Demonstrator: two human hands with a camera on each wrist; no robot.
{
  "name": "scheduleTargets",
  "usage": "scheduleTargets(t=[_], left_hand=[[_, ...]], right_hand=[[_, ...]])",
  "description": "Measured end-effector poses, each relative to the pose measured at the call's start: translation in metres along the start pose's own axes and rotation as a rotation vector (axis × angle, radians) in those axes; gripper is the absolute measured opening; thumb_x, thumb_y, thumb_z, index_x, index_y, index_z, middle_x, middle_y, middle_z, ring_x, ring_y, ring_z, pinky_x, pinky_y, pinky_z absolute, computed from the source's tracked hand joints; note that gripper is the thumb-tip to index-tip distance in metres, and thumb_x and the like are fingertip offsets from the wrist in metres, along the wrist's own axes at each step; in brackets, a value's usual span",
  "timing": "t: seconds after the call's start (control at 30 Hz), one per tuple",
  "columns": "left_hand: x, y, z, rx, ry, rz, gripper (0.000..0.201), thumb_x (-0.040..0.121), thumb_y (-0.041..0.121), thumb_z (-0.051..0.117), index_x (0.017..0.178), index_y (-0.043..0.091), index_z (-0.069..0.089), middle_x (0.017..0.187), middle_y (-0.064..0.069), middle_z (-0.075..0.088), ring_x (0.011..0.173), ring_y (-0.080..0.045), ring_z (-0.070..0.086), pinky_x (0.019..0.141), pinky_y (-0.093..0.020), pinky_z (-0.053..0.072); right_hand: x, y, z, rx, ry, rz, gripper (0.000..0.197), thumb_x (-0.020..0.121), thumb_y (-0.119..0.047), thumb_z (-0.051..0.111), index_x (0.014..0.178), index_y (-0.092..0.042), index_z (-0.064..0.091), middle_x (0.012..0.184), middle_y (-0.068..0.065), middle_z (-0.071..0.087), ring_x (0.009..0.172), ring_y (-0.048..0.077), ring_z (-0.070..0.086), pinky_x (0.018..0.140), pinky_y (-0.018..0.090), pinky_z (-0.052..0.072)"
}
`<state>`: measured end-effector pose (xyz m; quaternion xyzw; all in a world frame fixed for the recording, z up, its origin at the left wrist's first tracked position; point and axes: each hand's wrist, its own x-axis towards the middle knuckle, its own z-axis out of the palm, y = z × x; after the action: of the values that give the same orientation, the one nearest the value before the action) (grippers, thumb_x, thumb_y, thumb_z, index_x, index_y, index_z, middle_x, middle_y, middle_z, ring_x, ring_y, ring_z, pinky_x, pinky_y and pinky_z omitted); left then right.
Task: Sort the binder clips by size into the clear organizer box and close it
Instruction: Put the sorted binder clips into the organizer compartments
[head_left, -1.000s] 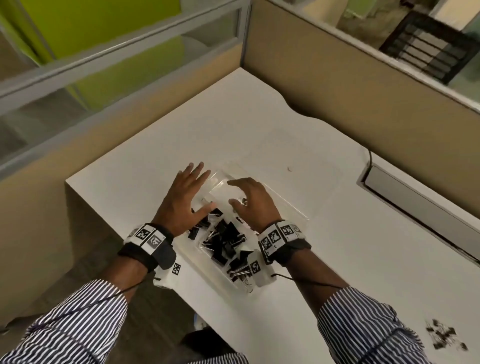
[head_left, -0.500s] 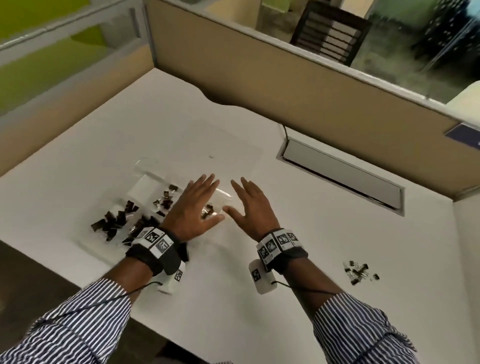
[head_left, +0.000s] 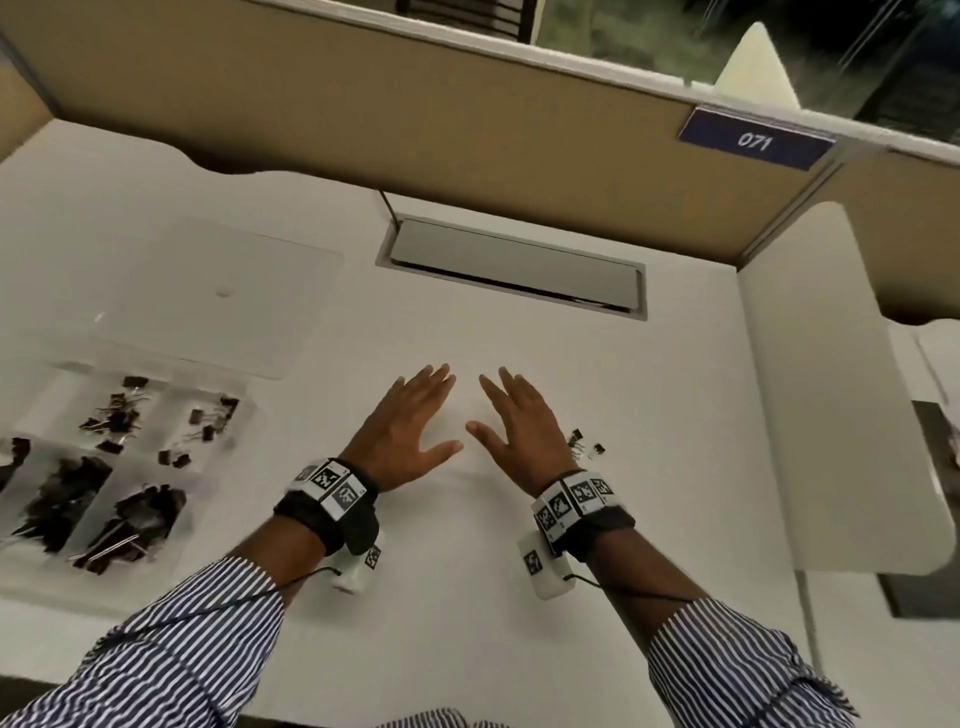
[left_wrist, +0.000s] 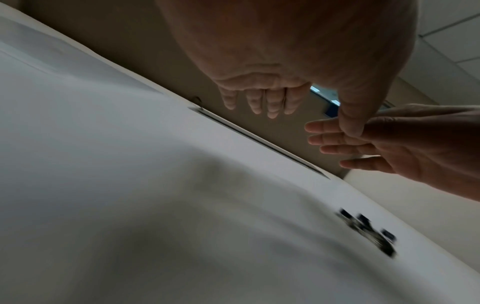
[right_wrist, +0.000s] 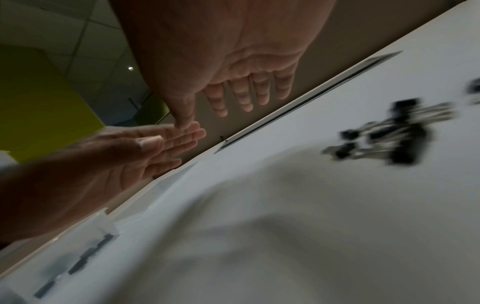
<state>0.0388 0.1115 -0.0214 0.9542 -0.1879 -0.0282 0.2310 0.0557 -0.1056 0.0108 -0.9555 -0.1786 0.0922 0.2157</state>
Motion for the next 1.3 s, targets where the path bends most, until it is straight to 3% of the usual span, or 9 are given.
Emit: scheduleTargets(t=[0.23,0.37,0.47,0.57,0.73,0.87,1.0,1.13,1.3], left_hand=[[0.039,0.068,0.055,0.029,-0.207,0.129,0.093,0.088,0.072,0.039,0.157,0.021,0.003,0.164,0.007,-0.004,0.150,-0.009,-0.007,0.123,-0.039,0.003],[0.059,0.096,0.072,0.120,-0.303,0.119,0.087,0.093,0.049,0.054,0.156,0.019,0.002,0.164,0.002,-0.005,0.151,-0.015,-0.005,0.122,-0.037,0.000],[0.069,0.105,0.076,0.108,-0.259,0.110,0.083,0.084,0.025,0.073,0.153,0.014,0.027,0.158,-0.012,0.028,0.142,-0.030,0.032,0.113,-0.046,0.033],[0.074,0.105,0.081,0.169,-0.190,0.124,0.077,0.067,0.010,0.084,0.137,0.011,0.052,0.124,-0.013,0.058,0.102,-0.033,0.059,0.074,-0.041,0.053],[0.086,0.113,0.075,0.204,-0.177,0.065,0.029,0.082,0.009,0.067,0.110,0.012,0.063,0.099,-0.008,0.058,0.087,-0.029,0.055,0.062,-0.033,0.034],[0.090,0.118,0.075,0.178,-0.165,0.015,0.013,0.085,0.011,0.061,0.097,0.010,0.064,0.092,-0.009,0.060,0.084,-0.030,0.057,0.063,-0.034,0.034],[0.094,0.122,0.075,0.179,-0.166,-0.056,0.011,0.092,0.015,0.051,0.097,0.011,0.060,0.097,-0.007,0.059,0.090,-0.027,0.055,0.066,-0.031,0.031],[0.094,0.119,0.075,0.088,-0.150,-0.147,0.012,0.092,0.020,0.053,0.097,0.011,0.060,0.099,-0.006,0.058,0.093,-0.025,0.054,0.070,-0.035,0.043],[0.093,0.112,0.067,-0.026,-0.131,-0.239,0.009,0.088,0.020,0.062,0.094,0.014,0.064,0.098,-0.004,0.059,0.092,-0.025,0.056,0.074,-0.036,0.047]], right_hand=[[-0.047,0.083,-0.017,-0.032,-0.034,0.203,0.071,0.091,-0.056,0.055,0.151,-0.027,0.031,0.162,0.004,0.019,0.148,0.026,0.018,0.115,0.045,0.032],[-0.060,0.104,-0.017,-0.099,-0.117,0.220,0.084,0.085,-0.060,0.062,0.153,-0.026,0.026,0.162,0.005,0.017,0.148,0.027,0.019,0.111,0.045,0.037],[-0.060,0.108,-0.014,-0.143,-0.135,0.201,0.086,0.084,-0.058,0.063,0.153,-0.024,0.025,0.162,0.006,0.020,0.147,0.027,0.021,0.109,0.043,0.038],[-0.056,0.106,-0.008,-0.173,-0.122,0.192,0.081,0.084,-0.054,0.065,0.151,-0.022,0.032,0.158,0.007,0.028,0.142,0.028,0.030,0.103,0.043,0.041],[-0.043,0.099,0.005,-0.148,0.022,0.166,0.050,0.078,-0.033,0.074,0.122,-0.014,0.061,0.123,0.009,0.056,0.108,0.031,0.054,0.069,0.037,0.051],[-0.032,0.092,0.012,-0.104,0.135,0.157,0.018,0.073,-0.007,0.068,0.089,-0.009,0.063,0.095,0.010,0.057,0.085,0.030,0.055,0.046,0.029,0.032],[-0.023,0.086,0.013,-0.078,0.122,0.180,0.014,0.075,-0.001,0.064,0.086,-0.007,0.059,0.094,0.012,0.056,0.087,0.032,0.053,0.047,0.032,0.034],[-0.018,0.088,0.008,-0.009,0.092,0.233,0.013,0.080,-0.006,0.063,0.093,-0.008,0.061,0.101,0.010,0.055,0.094,0.028,0.051,0.056,0.035,0.040],[-0.010,0.101,-0.004,0.199,0.052,0.354,0.014,0.078,-0.013,0.076,0.087,-0.018,0.067,0.098,0.000,0.056,0.087,0.017,0.055,0.070,0.024,0.042]])
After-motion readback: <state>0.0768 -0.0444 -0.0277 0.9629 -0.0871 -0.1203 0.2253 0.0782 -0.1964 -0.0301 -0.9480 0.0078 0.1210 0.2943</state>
